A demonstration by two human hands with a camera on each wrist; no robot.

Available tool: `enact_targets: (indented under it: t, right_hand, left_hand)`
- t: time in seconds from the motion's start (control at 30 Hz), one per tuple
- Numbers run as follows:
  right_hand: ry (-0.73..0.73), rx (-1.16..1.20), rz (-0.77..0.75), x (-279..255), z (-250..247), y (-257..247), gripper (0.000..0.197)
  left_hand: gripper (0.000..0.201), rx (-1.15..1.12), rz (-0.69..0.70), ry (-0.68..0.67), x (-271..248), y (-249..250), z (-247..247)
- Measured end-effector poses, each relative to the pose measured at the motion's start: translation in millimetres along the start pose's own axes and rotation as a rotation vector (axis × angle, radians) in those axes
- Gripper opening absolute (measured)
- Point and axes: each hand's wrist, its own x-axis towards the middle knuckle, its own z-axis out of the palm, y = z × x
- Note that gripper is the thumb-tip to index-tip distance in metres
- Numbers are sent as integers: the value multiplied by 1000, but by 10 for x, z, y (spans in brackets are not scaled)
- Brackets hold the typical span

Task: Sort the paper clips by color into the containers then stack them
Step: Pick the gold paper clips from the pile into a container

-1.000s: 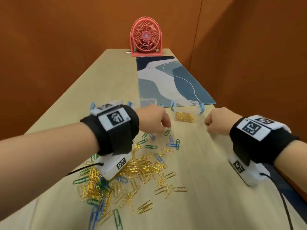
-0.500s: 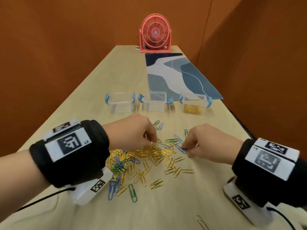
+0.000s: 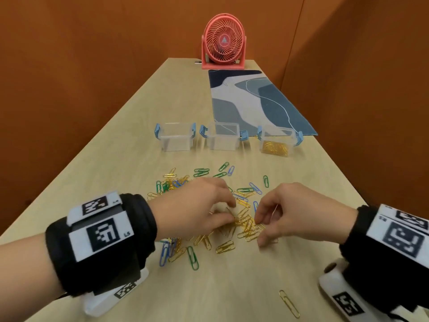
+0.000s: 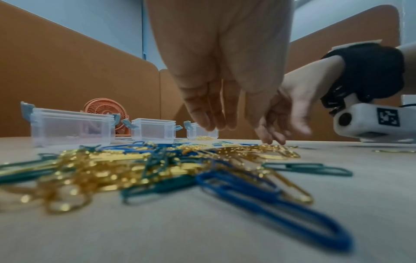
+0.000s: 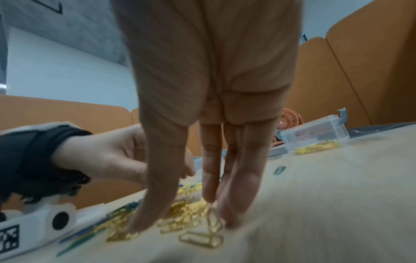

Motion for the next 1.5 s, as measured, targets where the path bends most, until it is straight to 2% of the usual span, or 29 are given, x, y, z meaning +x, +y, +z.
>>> enact_targets:
  t: [0.1,0.2,0.27,0.33,0.43,0.5,0.53,0.6,0.67,0.77,0.87,0.93,1.0,1.17,1.27,1.33,1.4,1.5]
  right_hand:
    - [-87,-73,8,-134,-64,-16,43]
    - [-195,-193,-37,-260,-21,-70,48]
    - [-239,-218,-96,-310,75,-112,44]
    - [-259,-177,-128,-301,140,-123,36]
    - [-234,-103,-151,-202,153,-127,19]
    - [-153,-123,-192,-134,116,-129,9]
    - [-97,-140,-204,-111,70,-116,9]
    - [21,-145,-182,-89,-63,-36,15]
    - [94,-119,-133,-92,-194,85,15]
    - [76,-128,-106,-95,-222,193,9]
    - [16,-159,-129,-65,-132,181,13]
    - [-2,-164,-138,-46,-107,148,15]
    - [-18,-191,-133,-37,-103,126,18]
    - [-29,-204,-110,7,-66,67,29]
    - [-29,-161,-118,63,12,-21,27]
    - [-10,-157,-125,115,65,-81,27]
    - [27,-154,-121,149,82,-122,33]
    - [65,-159,-112,152,78,-160,62]
  left_hand:
    - [34,-48,101,56,-10,-19,-14]
    - [23,-139,226,-54,-23,33,4]
    - [14,-175,234,-156,-51,33,21]
    - [10,-206,178,-206,-56,-15,21]
    - [9,-125,87,-119,0,-77,18]
    - [11,-53,98,-42,31,-70,24]
    - [11,-49,145,-9,27,-45,26]
    - [12,-94,330,49,-15,54,45]
    - [15,-123,534,25,-56,202,106]
    - [19,-128,765,-87,-7,443,257]
    - [22,-169,851,-179,76,548,366]
    - [23,-167,824,-213,78,499,351]
    - [21,-99,738,-192,54,362,269]
    - [18,-24,455,-31,-52,-48,84]
    - [20,-20,250,138,-62,-165,14]
    - [27,17,89,185,-30,-205,-18]
    - [50,90,-25,86,1,-217,-23]
    - [79,127,-88,-88,-19,-215,-26]
